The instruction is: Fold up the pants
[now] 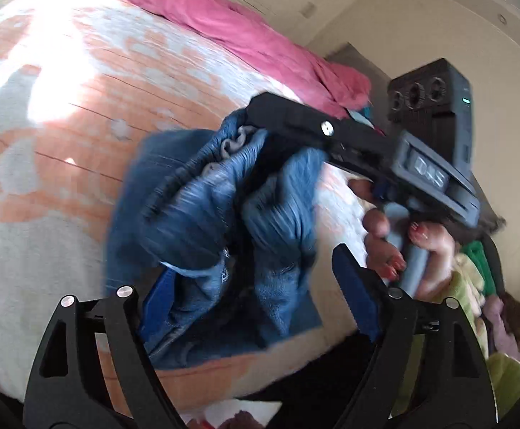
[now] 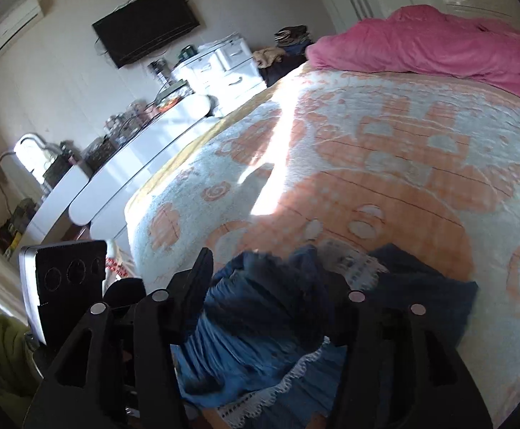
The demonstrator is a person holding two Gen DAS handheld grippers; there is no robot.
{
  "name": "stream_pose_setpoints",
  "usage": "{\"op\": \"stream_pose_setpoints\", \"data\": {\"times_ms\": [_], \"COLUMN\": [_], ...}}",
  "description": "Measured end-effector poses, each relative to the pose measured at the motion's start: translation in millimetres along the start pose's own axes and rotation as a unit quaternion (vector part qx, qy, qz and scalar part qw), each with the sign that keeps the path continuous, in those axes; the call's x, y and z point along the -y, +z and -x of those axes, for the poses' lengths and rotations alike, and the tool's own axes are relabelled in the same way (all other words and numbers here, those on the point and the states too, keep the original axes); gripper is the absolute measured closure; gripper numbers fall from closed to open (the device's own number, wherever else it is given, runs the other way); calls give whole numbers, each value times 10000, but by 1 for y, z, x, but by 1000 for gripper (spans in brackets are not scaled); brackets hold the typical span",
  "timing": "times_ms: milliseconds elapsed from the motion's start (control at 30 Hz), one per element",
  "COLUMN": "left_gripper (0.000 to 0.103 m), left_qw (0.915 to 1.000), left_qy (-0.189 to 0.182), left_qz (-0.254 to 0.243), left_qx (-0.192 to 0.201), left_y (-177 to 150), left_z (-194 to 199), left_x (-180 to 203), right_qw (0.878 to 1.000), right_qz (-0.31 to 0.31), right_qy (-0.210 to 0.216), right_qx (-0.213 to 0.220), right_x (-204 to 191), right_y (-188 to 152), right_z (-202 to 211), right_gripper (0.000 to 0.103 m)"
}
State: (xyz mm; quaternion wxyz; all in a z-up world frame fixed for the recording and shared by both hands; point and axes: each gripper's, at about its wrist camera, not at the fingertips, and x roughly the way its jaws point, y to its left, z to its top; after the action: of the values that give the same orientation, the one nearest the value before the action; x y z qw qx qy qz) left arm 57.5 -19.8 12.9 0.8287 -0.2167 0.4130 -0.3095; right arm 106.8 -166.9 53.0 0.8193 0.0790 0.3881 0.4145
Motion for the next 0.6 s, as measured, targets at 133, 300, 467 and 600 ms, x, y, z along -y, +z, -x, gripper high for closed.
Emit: {"op": "stream_pose_setpoints", "data": {"times_ms": [133,300,467,600], "left_gripper": [26,25,25,25], "left_qw": [9991,9975,9968,9958], "left_qy": [-115,134,185,272], "left_qz": [-216,-517,-580,-692], "left_qx": [-359,-460,-508,-528], "left_y": [-9,-16,-43,-47], "left_z": [-15,-26,-20,-16], "left_x": [9,12,18,29], "right_qw": [9971,9956,9814,9835], "right_qz": [-258,-171,-160,-344], "right_qy": [-697,-906,-1743,-1649], "right_qx": [135,-142,-786,-662], "right_x": [28,18,43,48], "right_y": [-26,-52,-84,-91], "right_z": [28,19,-6,-4], "right_gripper": [45,45,44,43]}}
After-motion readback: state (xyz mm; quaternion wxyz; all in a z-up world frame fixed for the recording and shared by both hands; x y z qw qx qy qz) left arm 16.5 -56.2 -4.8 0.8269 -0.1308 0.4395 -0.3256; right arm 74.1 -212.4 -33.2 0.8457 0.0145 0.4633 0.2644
